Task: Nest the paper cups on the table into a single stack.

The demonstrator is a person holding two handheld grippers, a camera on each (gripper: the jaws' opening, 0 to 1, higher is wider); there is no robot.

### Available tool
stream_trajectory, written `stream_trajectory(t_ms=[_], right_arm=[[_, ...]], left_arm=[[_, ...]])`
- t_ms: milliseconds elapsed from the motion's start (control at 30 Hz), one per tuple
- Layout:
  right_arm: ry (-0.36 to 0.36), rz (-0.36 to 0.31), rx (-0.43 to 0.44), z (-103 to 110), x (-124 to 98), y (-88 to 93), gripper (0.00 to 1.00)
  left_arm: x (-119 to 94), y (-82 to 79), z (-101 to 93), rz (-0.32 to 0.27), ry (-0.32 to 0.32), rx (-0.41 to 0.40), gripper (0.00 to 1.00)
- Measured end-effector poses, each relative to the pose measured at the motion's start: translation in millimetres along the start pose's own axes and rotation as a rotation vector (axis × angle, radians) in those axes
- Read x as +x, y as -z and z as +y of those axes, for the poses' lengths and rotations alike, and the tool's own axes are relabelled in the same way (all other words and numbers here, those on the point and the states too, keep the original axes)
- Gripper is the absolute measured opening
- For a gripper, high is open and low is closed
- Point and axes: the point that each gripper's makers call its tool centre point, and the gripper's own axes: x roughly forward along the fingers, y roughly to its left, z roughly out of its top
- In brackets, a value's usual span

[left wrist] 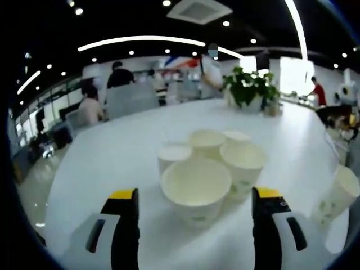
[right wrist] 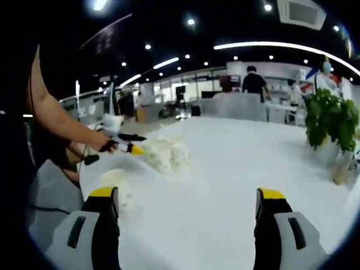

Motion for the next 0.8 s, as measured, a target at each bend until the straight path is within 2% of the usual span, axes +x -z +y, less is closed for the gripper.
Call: stream_trajectory(t_ms=[100,267,567,800], right_arm=[[0.003,0.003,0.004,-1,-1,2.3,1.0],[0.007,0.013,0.011,0,-3,7.6,1.0],[0.009,0.017,0.017,1,-4,9.6,1.0],[0.006,0.023,0.01,1,-4,10.1,0.99]], left_arm=[[3,9.0,1.7,0.058,-0.003,0.041,0.64],[8,1.8,-0.4,0.022,0.003,0.022,0.62],[11,0.9,-4.8,0.024,0.007,0.014,0.5],[8,-0.4,-8.1,0.016,0.014,0.0,0.47]])
